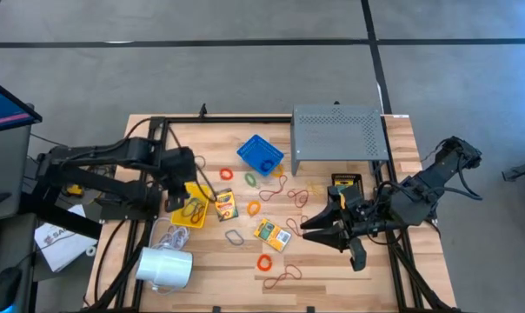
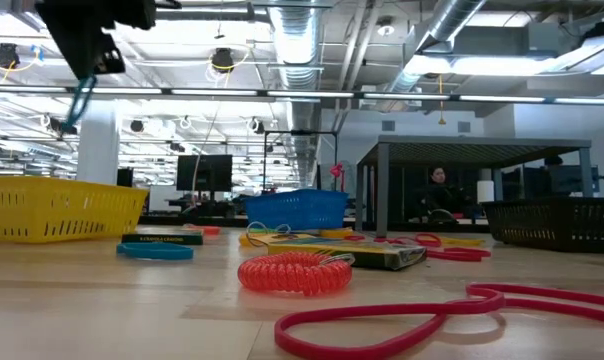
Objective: Pick & Place Office Desk Supplies
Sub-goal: Put the blue rubber band into the yellow bin
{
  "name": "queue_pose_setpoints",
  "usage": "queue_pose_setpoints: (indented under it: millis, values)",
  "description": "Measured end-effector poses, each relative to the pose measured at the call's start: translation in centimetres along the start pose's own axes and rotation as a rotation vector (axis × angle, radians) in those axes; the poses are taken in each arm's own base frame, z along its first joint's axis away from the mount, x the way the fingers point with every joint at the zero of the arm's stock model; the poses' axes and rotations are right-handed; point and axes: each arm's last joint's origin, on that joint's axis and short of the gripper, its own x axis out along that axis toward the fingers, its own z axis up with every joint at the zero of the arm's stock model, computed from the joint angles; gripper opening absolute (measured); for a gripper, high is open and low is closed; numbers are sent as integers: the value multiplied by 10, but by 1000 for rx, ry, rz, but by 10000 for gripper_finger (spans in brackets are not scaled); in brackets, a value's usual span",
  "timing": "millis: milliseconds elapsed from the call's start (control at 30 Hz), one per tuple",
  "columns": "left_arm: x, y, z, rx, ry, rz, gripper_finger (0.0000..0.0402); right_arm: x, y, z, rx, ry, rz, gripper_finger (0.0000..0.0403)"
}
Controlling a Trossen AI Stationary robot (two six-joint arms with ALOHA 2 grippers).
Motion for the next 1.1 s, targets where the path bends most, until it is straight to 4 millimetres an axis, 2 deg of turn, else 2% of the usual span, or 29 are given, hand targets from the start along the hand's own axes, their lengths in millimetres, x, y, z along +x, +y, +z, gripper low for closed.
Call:
queue_pose_setpoints:
  millis: [133, 267, 433, 767, 933, 1100]
  values:
    - [4, -13, -4, 18, 22, -16, 0, 0, 0, 0, 0, 1, -1, 111]
    - [20, -20, -7, 46, 75, -1, 0, 0, 0, 0, -1, 2, -1, 111]
    - [42, -21, -9, 62, 154, 25, 0, 0, 0, 0, 2, 3, -1, 111]
    - [84, -17, -4, 116, 191, 58, 0, 0, 0, -1, 8, 6, -3, 111]
    - [95, -14, -5, 143, 245, 82, 0, 0, -1, -1, 6, 10, -6, 111]
    - [95, -13, -4, 163, 224, 142, 13, 0, -1, -1, 5, 11, -7, 111]
